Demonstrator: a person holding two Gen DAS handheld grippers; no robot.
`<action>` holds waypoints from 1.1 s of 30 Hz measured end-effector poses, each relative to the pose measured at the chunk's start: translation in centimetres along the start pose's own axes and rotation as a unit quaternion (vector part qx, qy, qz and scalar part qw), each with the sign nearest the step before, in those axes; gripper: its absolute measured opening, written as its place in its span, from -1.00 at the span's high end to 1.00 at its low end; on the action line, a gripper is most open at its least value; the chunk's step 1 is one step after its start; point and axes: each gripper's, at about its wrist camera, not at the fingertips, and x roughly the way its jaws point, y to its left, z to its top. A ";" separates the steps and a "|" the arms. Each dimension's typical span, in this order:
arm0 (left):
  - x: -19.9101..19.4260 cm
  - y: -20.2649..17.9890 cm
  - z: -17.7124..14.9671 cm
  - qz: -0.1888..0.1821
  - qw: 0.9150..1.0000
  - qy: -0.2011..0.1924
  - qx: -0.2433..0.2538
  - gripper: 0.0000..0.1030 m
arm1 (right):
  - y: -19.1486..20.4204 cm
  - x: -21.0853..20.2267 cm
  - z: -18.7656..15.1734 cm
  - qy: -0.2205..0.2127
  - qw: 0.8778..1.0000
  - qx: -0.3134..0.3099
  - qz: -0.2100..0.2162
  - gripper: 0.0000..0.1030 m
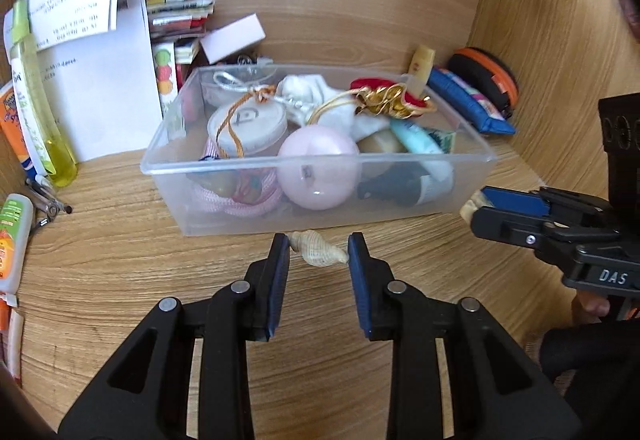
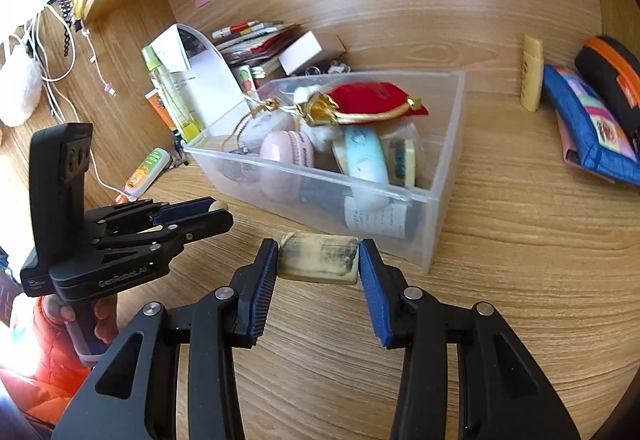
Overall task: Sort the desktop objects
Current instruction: 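Close the left gripper on the spiral seashell while the right holds the beige bar, then carry the seashell and beige bar into the clear bin and open both grippers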
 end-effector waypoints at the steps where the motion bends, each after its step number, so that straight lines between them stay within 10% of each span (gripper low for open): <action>1: -0.2 -0.1 0.1 -0.001 1.000 -0.004 0.002 0.43 | 0.2 -0.2 0.1 -0.003 1.000 -0.003 -0.002 0.27; 33: 0.0 1.4 5.2 -0.016 0.998 -0.055 0.031 0.43 | 0.0 -0.8 5.1 -0.053 0.998 -0.009 -0.035 0.27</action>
